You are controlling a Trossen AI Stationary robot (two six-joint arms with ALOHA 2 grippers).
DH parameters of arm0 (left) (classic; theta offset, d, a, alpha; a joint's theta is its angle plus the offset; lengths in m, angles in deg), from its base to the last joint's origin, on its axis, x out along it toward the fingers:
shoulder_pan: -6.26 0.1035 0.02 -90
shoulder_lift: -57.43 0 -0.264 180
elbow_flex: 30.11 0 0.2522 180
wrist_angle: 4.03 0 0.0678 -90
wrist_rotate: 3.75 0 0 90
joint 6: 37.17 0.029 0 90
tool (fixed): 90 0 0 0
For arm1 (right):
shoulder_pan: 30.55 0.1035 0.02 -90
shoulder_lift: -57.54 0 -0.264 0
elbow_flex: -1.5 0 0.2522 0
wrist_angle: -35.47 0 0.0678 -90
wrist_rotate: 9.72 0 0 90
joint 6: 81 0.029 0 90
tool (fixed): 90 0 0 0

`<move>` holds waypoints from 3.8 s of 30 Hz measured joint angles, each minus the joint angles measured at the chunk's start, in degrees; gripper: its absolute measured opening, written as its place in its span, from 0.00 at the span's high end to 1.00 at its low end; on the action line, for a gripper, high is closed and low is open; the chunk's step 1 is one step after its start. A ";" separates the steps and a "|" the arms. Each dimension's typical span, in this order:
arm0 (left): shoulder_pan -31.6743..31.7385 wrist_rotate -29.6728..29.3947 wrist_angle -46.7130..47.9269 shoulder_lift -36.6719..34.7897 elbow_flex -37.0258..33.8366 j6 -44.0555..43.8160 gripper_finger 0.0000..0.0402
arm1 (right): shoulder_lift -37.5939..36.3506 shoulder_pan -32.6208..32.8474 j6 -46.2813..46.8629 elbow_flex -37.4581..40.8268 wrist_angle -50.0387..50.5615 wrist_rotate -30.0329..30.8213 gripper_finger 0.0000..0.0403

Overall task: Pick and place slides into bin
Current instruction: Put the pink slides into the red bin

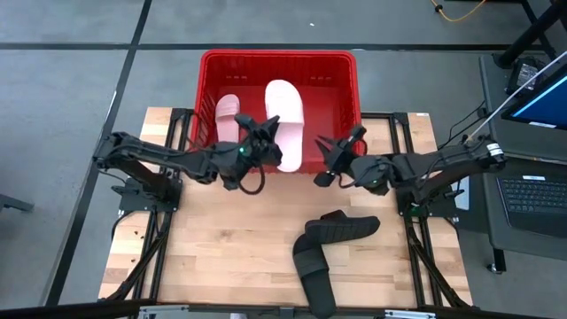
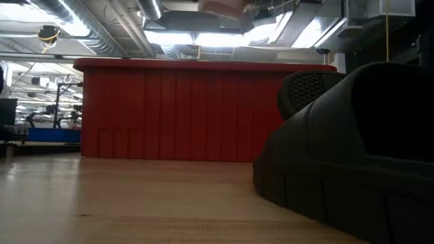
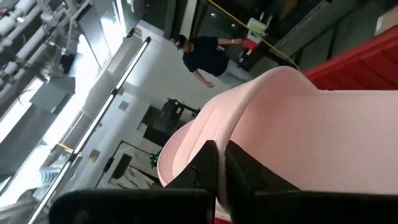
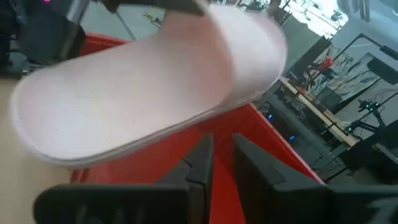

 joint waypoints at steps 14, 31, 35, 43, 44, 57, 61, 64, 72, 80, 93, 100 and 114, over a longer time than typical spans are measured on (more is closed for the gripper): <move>12.64 19.55 19.60 -4.45 -0.02 -14.45 0.99 | -4.96 -2.50 0.84 0.52 10.81 -7.19 0.99; 33.31 36.93 19.86 -4.51 -3.91 -21.27 0.99 | -3.88 -13.70 -1.55 5.18 3.25 -16.79 1.00; 37.09 44.19 20.29 -4.54 -3.91 -27.32 0.99 | -4.43 -13.90 -9.71 5.14 -2.65 -16.81 1.00; 43.17 49.14 22.96 -3.64 -3.96 -29.90 0.99 | -4.38 -16.11 -14.63 5.14 -7.21 -16.75 0.99; 44.00 50.23 22.83 -3.28 -4.51 -29.96 0.99 | -4.38 -16.30 -14.26 5.14 -7.20 -16.74 0.99; 50.56 54.34 5.92 -1.30 -20.98 -31.00 0.99 | -4.38 -19.44 -13.32 5.14 -7.34 -16.74 0.99; 51.54 56.76 5.58 -1.30 -22.95 -29.21 0.99 | -4.38 -20.02 -12.19 5.14 -7.34 -16.74 0.99; 52.38 57.13 5.74 -1.24 -23.94 -29.50 0.99 | -4.38 -20.02 -12.21 5.14 -7.34 -16.73 0.99; 53.68 57.09 3.94 1.16 -24.00 -26.05 0.99 | -4.38 -20.02 -12.19 5.14 -7.34 -16.74 0.99; 53.55 57.16 3.98 3.05 -24.00 -24.41 0.99 | -4.36 -20.02 -12.10 5.14 -7.38 -16.74 0.99; 54.22 59.77 4.18 7.94 -20.81 -24.90 0.99 | -4.36 -20.02 -11.99 5.14 -7.42 -16.74 0.99; 54.69 59.48 8.30 12.02 -17.35 -25.96 0.99 | -4.36 -20.02 -10.50 5.14 -7.40 -16.74 0.99; 58.90 66.44 9.39 13.17 -17.35 -26.90 0.99 | -4.34 -20.02 -10.76 5.14 -7.38 -16.74 0.99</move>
